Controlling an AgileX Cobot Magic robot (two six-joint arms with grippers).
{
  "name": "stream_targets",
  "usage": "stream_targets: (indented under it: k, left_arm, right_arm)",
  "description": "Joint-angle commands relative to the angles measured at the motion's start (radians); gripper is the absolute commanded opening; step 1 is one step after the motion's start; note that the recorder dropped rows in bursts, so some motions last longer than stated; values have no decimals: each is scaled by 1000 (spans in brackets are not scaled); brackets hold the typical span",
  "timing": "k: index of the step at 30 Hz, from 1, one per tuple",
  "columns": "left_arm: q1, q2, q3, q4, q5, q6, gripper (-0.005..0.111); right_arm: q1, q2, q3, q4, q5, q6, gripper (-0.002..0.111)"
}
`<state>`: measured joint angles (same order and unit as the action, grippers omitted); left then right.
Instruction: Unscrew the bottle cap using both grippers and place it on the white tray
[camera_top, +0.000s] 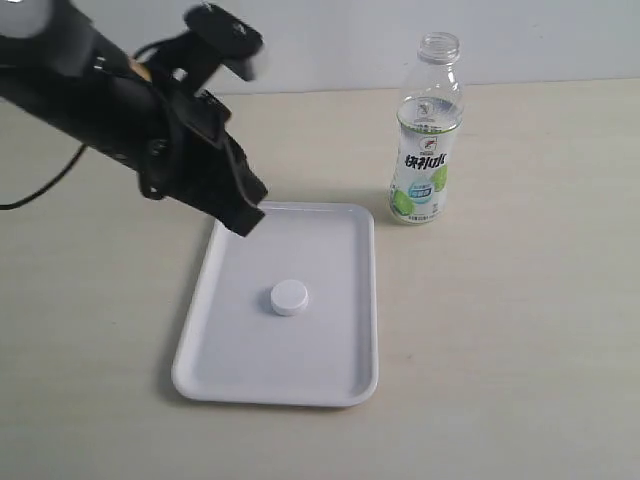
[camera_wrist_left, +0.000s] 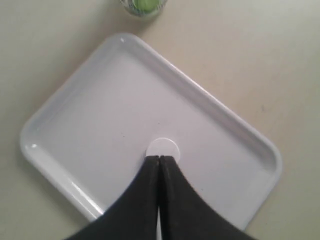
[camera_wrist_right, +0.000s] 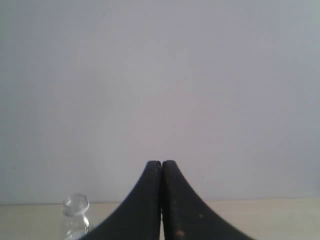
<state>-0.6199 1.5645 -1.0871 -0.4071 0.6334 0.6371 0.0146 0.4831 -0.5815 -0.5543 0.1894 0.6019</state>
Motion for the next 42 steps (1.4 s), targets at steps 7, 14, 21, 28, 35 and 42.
stream_targets:
  k: [7,14,21,28,35,42]
  left_arm:
    - [2,-1185,765,-210,-574,-138,0]
    - [2,-1564,1010,-210,-624,-230,0]
    - [2,-1564,1087,-204,-643,-225,0]
    - [2,-1564,1087,-190,-489,-225,0]
    - [2,-1564,1087,-236,-374,-230,0]
    - [2,-1564,1087,-228,-593,-215,0]
  right_arm:
    - [-3,-294,281,648,-1,-466,0]
    - [-3,-294,481,1044,-126,-890,0]
    - [-3,-297,582,1041,-189,-957,0]
    - [-3,-297,582,1123,-80,-898,0]
    - [-3,-297,582,1169,-64,-877,0]
    - [-3,-297,582,1169,-64,-877,0]
